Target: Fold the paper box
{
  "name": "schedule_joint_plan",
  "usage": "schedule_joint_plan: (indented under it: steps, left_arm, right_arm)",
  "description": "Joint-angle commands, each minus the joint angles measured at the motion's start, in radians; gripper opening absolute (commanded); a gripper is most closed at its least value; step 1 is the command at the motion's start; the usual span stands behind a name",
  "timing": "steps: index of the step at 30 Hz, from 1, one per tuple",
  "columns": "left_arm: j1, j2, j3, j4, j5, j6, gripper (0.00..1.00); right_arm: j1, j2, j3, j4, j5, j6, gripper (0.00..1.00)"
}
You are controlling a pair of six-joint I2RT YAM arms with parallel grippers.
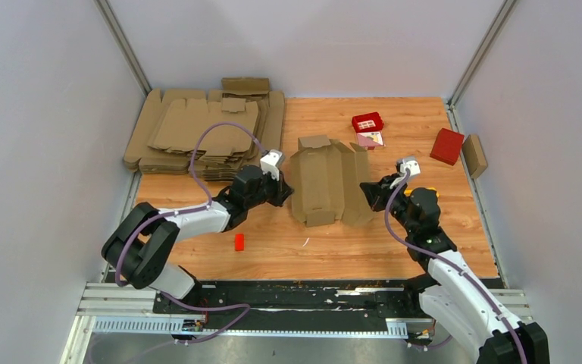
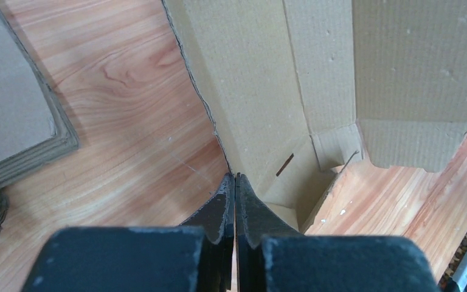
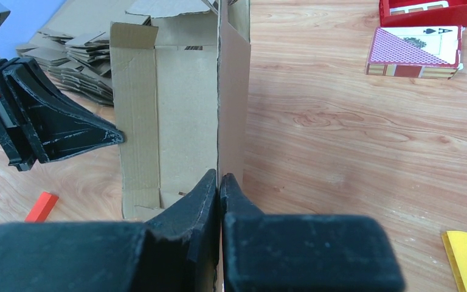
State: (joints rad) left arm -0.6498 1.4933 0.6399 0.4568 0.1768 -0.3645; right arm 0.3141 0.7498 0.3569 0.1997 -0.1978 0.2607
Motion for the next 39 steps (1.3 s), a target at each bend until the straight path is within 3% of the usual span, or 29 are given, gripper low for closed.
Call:
schedule_joint_plan:
  steps: [1,7,14,18,22,24,27,30,34,36,39]
  left_arm:
    - [0.003,-0.059,-0.014,0.022,-0.041,0.05,0.0]
    - [-0.005,-0.152,-0.068,0.054,-0.068,0.128,0.0]
    - [-0.109,-0.189,-0.092,0.067,-0.209,0.306,0.0]
    - [-0.138,-0.175,-0.088,0.064,-0.235,0.341,0.0]
    - [-0.141,-0.167,-0.09,0.067,-0.243,0.357,0.0]
    - [-0.142,-0.164,-0.093,0.07,-0.24,0.355,0.0]
    - [-0.141,-0.156,-0.101,0.088,-0.237,0.346,0.0]
    - [-0.14,-0.132,-0.11,0.122,-0.242,0.315,0.0]
    - [-0.14,-0.075,-0.107,0.166,-0.215,0.271,0.0]
    - [-0.139,-0.054,-0.098,0.171,-0.21,0.258,0.0]
    - [-0.136,-0.042,-0.087,0.152,-0.23,0.24,0.08]
  right_arm:
    - [0.01,-0.032,-0.01,0.058,-0.021,0.004,0.05]
    - [0.011,-0.038,-0.016,0.053,-0.002,0.003,0.11]
    - [0.011,0.043,0.002,0.05,-0.002,0.006,0.16]
    - [0.011,0.078,0.008,0.048,0.009,0.003,0.42]
    - [0.011,0.099,0.012,0.046,0.024,-0.002,0.59]
    - [0.011,0.12,0.02,0.04,0.031,-0.002,0.62]
    - [0.011,0.161,0.035,0.036,0.02,-0.001,0.59]
    - [0.011,0.193,0.042,0.053,-0.023,-0.008,0.34]
    - [0.015,0.201,0.046,0.055,-0.035,-0.012,0.18]
    - [0.022,0.187,0.043,0.056,-0.032,-0.017,0.17]
    - [0.038,0.166,0.036,0.06,-0.019,-0.029,0.17]
